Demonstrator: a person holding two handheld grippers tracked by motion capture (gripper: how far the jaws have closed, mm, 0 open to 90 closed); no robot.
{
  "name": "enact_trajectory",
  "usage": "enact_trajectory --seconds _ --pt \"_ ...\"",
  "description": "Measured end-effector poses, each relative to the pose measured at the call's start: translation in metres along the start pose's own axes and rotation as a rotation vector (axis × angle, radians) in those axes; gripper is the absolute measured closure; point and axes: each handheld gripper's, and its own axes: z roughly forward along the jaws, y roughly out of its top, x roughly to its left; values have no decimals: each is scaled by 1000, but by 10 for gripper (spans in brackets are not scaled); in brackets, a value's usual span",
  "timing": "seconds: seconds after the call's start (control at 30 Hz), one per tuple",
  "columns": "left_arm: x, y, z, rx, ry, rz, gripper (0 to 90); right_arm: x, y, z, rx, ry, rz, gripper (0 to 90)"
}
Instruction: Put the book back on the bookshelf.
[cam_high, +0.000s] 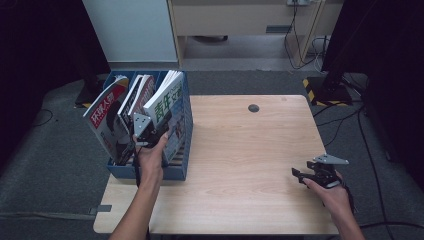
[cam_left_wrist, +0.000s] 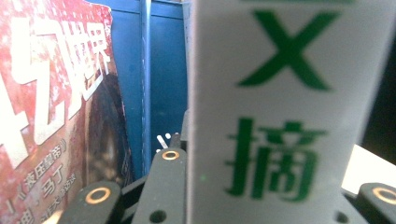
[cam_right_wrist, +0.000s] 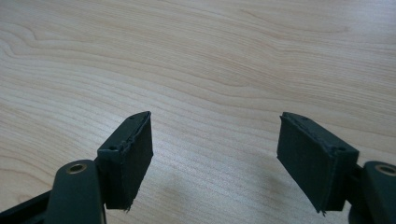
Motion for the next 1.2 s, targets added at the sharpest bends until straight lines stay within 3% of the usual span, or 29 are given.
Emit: enact_trajectory --seconds 0.5,0.83,1.0,1.2 --pt "7 -7 5 -27 -10 -5 735 -1 -1 1 5 -4 -3 269" --pt "9 -12 3 -26 -1 -5 735 1 -1 3 15 -3 2 268" --pt "10 -16 3 -27 14 -24 736 0 -2 3 13 -6 1 269" --pt "7 -19 3 -23 17 1 735 -1 -1 3 11 -5 -3 269"
